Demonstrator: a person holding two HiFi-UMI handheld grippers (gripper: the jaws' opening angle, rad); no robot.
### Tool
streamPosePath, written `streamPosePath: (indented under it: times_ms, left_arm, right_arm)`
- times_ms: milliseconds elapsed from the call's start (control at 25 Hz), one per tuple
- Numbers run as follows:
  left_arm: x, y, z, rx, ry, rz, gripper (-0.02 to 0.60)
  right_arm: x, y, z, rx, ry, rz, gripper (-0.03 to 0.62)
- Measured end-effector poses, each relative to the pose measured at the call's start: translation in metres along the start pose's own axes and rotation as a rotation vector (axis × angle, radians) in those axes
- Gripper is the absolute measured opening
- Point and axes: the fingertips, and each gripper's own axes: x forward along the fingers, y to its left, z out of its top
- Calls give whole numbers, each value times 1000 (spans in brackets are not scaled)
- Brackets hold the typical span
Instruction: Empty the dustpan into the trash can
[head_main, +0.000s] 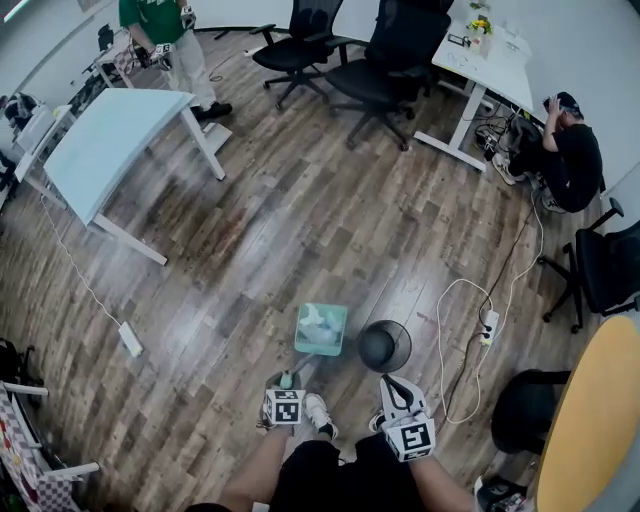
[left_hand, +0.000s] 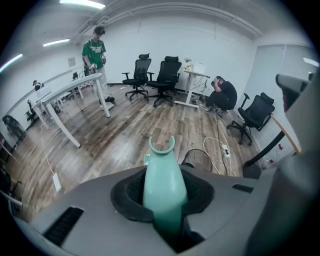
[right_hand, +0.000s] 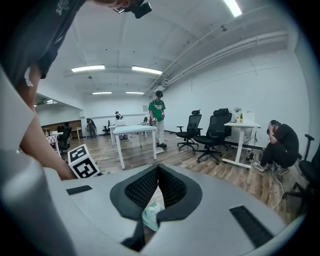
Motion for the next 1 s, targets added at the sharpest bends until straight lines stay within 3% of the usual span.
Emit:
streamPosePath:
  times_ms: [320, 600, 1000]
  left_arm:
    - [-65, 27, 6, 38, -79, -11, 97]
    - [-116, 18, 14, 68, -167, 33, 97]
    - [-165, -39, -10, -57, -288, 98, 97]
  right_arm:
    - [-13, 23, 26, -18, -13, -78, 23]
    - [-27, 36, 47, -49, -75, -32, 23]
    - [-82, 26, 48, -68, -99, 52, 23]
